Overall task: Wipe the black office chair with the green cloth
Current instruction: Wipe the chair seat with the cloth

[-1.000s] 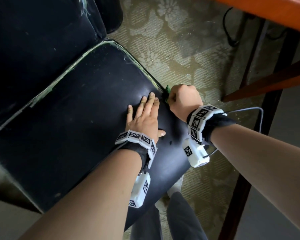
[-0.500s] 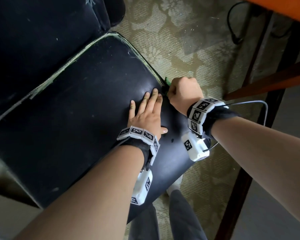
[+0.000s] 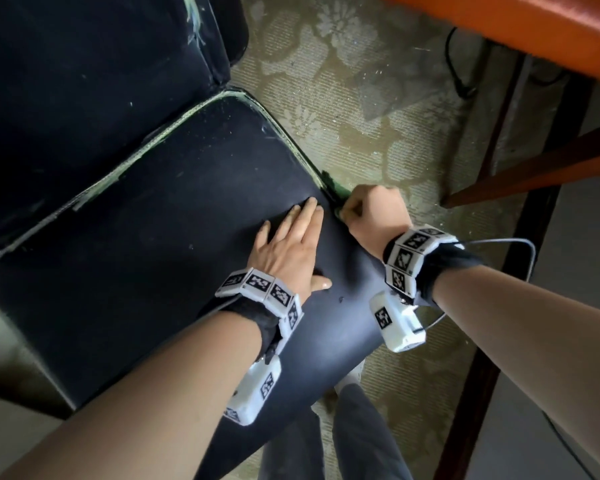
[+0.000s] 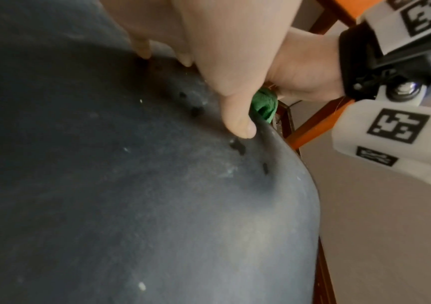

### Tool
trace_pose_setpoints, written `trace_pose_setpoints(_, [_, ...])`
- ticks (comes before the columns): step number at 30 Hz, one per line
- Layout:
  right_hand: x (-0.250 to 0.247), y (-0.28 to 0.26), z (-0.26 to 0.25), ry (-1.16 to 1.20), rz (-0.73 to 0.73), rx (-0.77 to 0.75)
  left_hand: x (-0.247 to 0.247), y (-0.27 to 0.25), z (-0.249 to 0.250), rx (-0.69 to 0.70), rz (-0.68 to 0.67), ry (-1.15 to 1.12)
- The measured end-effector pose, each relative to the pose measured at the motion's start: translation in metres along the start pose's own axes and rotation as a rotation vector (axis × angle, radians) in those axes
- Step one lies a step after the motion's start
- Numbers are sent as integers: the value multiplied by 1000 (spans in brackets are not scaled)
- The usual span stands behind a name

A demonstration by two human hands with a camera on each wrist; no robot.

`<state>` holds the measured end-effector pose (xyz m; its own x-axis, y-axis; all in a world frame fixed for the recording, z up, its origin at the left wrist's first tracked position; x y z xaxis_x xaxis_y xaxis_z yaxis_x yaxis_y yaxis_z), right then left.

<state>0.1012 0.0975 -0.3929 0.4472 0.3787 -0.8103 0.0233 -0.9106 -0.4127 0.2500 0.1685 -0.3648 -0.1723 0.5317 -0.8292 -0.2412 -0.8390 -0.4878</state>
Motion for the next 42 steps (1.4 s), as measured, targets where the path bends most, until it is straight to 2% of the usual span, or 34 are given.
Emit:
trace_pose_setpoints(4, [2, 1, 2, 26, 17, 12, -23, 18, -15, -121, 89, 9])
trace_pose_setpoints(6, [3, 3, -3, 42, 40, 5, -25, 31, -20, -154, 53, 2])
trace_pose_setpoints(8, [6, 8, -9, 36, 60, -12, -18, 39, -19, -149, 13, 12])
trace_pose_setpoints(15, [13, 43, -34, 43, 70, -24, -5, 41, -20, -161, 63, 28])
trace_pose_setpoints(22, [14, 24, -11, -8, -4, 4, -4, 39, -18, -159, 63, 34])
trace_pose_setpoints(31, [21, 60, -44, 17, 67, -7, 0, 44, -19, -193, 69, 56])
trace_pose_setpoints(38, [18, 39, -20, -20, 22, -10, 0, 42, -19, -184, 95, 43])
trace_pose_setpoints(42, [18, 45, -31, -12, 30, -10, 1, 40, -17, -164, 87, 23])
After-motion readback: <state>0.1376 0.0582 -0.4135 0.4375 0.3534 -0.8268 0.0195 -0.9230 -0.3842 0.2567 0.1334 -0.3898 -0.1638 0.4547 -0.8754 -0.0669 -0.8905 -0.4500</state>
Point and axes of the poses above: each hand's wrist, its own y-axis towards the middle knuckle, its own x-axis out of the palm, z = x × y, the point moved 3 cm from there along y, towards the middle knuckle, and after that the axes turned 5 degrees about z, right-handed, at the moved point
